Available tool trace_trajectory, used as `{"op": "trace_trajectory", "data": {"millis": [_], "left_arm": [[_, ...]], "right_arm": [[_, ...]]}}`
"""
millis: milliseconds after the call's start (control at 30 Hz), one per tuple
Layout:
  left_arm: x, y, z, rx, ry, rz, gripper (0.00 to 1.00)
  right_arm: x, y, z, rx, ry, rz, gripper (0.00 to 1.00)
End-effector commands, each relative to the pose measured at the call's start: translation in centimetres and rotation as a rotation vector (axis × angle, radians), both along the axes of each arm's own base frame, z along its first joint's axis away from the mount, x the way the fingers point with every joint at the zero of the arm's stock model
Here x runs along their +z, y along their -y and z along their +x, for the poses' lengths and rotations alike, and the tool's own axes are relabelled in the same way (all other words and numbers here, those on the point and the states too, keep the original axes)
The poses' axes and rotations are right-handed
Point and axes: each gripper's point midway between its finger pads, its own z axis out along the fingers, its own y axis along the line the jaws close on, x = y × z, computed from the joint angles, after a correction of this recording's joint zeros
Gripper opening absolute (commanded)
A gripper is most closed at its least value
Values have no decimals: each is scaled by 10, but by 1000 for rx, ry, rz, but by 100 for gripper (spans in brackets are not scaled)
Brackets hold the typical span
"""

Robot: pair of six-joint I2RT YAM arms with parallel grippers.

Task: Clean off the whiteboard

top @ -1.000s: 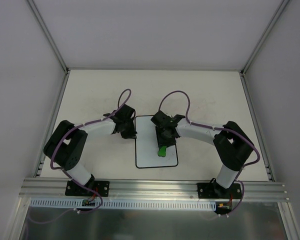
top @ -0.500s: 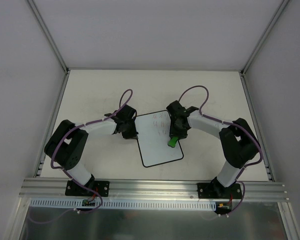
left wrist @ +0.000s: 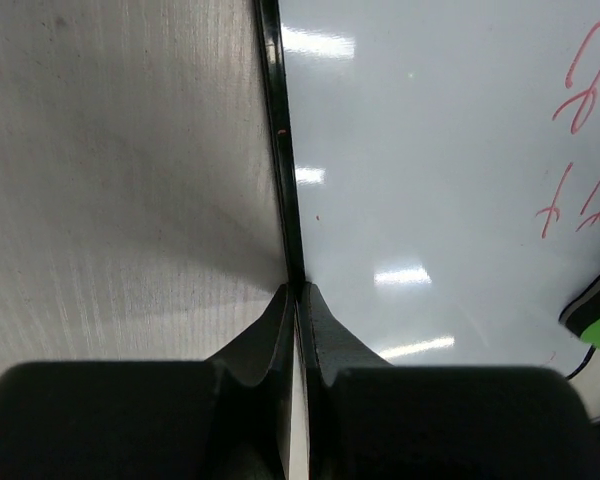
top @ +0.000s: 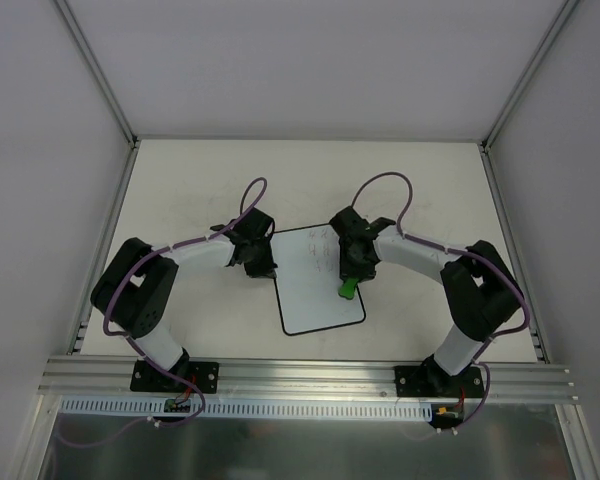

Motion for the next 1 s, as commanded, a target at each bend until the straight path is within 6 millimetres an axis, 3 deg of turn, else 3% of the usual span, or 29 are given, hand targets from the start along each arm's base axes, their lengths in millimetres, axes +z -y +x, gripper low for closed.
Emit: {"op": "trace_trajectory", "data": {"millis": [0, 167, 367, 500, 800, 967], "left_arm": [[-39, -45, -45, -40, -171, 218, 0], [-40, -45, -45, -40, -173, 219, 0], [-40, -46, -45, -42, -176, 221, 0], [-40, -48, -45, -36, -174, 222, 0], [-42, -58, -46, -17, -182, 229, 0], [-40, -60, -45, -15, -177, 228, 0]], "right_arm": [[3, -15, -32, 153, -24, -12, 0], [1, -48, -55, 309, -47, 2, 0], [-7, -61, -71, 377, -75, -7, 0], [-12, -37, -75, 336, -76, -72, 0], [-19, 36, -94, 144, -126, -129, 0], [-18, 51, -96, 116, -138, -130, 0]]}}
